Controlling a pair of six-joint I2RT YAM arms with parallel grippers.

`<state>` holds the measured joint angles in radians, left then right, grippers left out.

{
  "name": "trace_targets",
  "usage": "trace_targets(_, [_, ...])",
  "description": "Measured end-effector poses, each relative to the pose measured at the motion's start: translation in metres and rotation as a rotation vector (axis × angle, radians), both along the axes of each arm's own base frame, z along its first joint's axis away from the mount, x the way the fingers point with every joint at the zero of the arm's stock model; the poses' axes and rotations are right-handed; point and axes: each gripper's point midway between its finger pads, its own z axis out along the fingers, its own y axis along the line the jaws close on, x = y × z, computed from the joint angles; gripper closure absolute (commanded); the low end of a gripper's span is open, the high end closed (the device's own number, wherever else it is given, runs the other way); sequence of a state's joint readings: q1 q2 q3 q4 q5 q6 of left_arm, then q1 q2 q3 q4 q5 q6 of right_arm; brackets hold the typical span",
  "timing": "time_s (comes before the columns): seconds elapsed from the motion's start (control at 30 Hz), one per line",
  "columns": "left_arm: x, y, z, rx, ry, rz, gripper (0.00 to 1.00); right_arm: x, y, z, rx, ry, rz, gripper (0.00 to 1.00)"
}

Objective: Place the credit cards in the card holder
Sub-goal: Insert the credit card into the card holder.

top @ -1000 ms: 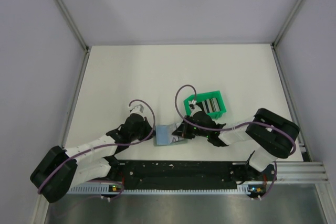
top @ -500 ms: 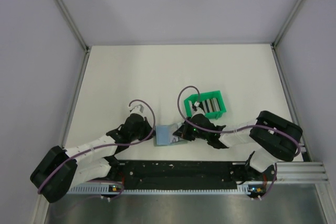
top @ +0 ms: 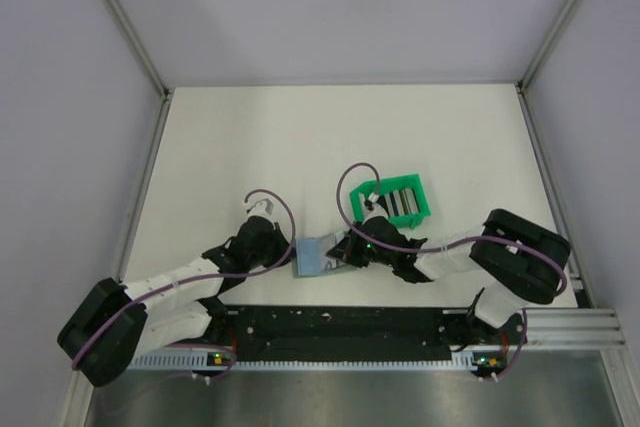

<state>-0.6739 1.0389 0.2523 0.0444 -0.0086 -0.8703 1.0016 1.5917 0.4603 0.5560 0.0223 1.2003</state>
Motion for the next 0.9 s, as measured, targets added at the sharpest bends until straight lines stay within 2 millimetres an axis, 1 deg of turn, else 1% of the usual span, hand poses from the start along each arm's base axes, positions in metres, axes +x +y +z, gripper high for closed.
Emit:
trace_targets(0.4, [0.000,0.000,0.000,-0.006,0.006,0.012,1.00,-0.005,-0.001,0.000,-0.004,0.016,0.007,1.00])
trace_targets(0.67, [0.000,0.000,0.000,-0.006,0.005,0.012,1.00,-0.005,0.013,0.003,0.032,-0.004,0.061,1.00])
trace_targets(0.83, [0.000,0.000,0.000,-0.006,0.005,0.012,1.00,-0.005,0.014,0.001,0.014,-0.003,0.071,1.00])
trace_targets(0.9, [0.000,0.000,0.000,-0.006,0.005,0.012,1.00,-0.005,0.013,-0.001,-0.005,0.002,0.074,0.93])
